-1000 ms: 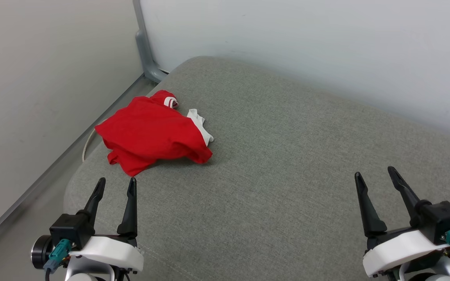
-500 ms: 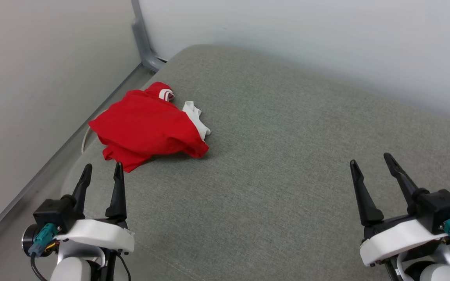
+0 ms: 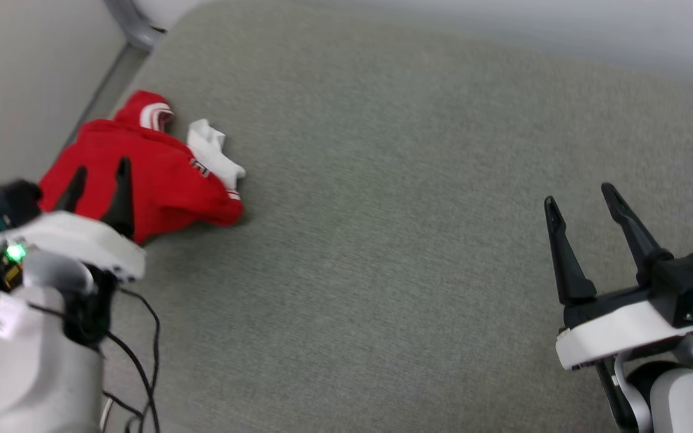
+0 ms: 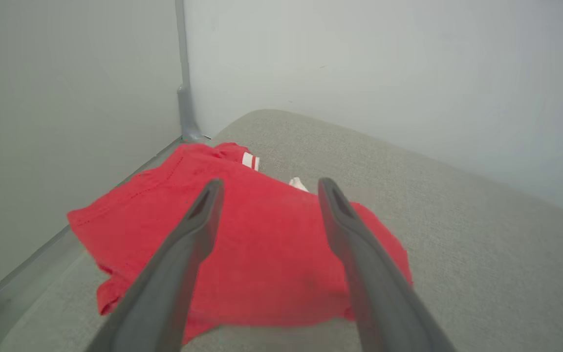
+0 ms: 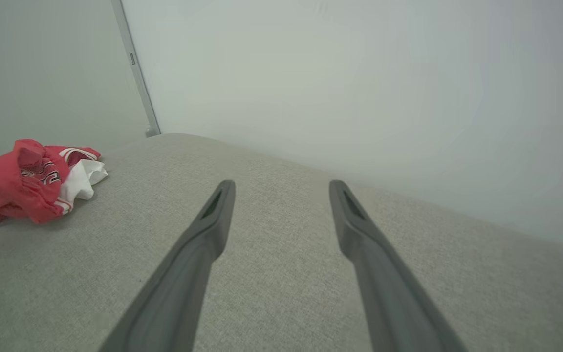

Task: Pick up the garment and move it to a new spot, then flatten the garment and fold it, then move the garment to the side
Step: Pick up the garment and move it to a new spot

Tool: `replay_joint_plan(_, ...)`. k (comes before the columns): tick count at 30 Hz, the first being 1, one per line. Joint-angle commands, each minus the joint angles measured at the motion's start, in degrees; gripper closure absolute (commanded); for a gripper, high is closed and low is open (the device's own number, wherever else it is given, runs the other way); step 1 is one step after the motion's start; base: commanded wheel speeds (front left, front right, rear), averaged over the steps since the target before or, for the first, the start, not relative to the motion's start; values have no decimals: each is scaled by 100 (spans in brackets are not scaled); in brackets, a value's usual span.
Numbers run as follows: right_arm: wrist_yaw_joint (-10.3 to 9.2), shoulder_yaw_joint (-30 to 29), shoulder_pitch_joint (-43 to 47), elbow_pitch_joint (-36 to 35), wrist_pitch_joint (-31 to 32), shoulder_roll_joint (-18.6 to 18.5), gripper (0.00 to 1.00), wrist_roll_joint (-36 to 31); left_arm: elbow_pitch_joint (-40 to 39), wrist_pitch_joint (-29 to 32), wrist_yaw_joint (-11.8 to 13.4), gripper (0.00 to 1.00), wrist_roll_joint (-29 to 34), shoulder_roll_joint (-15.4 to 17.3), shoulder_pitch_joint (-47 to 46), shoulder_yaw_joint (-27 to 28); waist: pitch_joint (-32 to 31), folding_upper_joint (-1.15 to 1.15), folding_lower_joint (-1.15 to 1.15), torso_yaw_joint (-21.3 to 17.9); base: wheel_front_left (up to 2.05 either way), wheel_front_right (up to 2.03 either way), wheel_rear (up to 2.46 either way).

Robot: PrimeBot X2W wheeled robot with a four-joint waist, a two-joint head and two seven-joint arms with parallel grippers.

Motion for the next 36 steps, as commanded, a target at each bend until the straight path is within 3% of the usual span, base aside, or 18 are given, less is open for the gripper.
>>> replay_joint_plan(1,-6,22,-150,-38,-29,3,0,-91,62,225,2,0,-164,149,-255,-39,434,0,-1,-306,0,0,0)
replay_joint_plan(13,-6,127,-710,47,-185,2,0,-219,1225,2652,3,0,-1157,1513,-1488,-261,1335,0,-1,-781,0,0,0)
replay_joint_plan(20,-6,117,-884,-5,-162,2,0,-237,1968,3674,78,0,-1361,1658,-1837,-361,1675,0,-1,-872,0,0,0)
replay_joint_plan(25,-6,145,-1040,-66,-107,3,0,-320,2477,4414,363,0,-1380,1509,-1871,-517,1870,0,-1,-871,0,0,0)
replay_joint_plan(26,-6,155,-1070,-60,-111,3,0,-319,2561,4546,392,4,-1425,1445,-1868,-528,1886,0,-1,-874,0,0,0)
replay_joint_plan(27,-6,172,-1093,-56,-113,3,0,-326,2636,4675,394,56,-1459,1392,-1867,-539,1890,0,-1,-878,0,0,0)
replay_joint_plan(29,-6,196,-1143,-51,-131,3,0,-293,2738,4829,386,100,-1502,1342,-1865,-571,1886,0,-1,-888,0,0,0)
replay_joint_plan(32,-6,185,-1135,-19,-152,2,0,-283,2757,4863,385,100,-1515,1317,-1901,-597,1853,0,-1,-886,0,0,0)
replay_joint_plan(36,-6,133,-1065,63,-194,3,0,-251,2588,4431,328,100,-1375,1475,-1987,-623,1684,0,-1,-864,0,0,0)
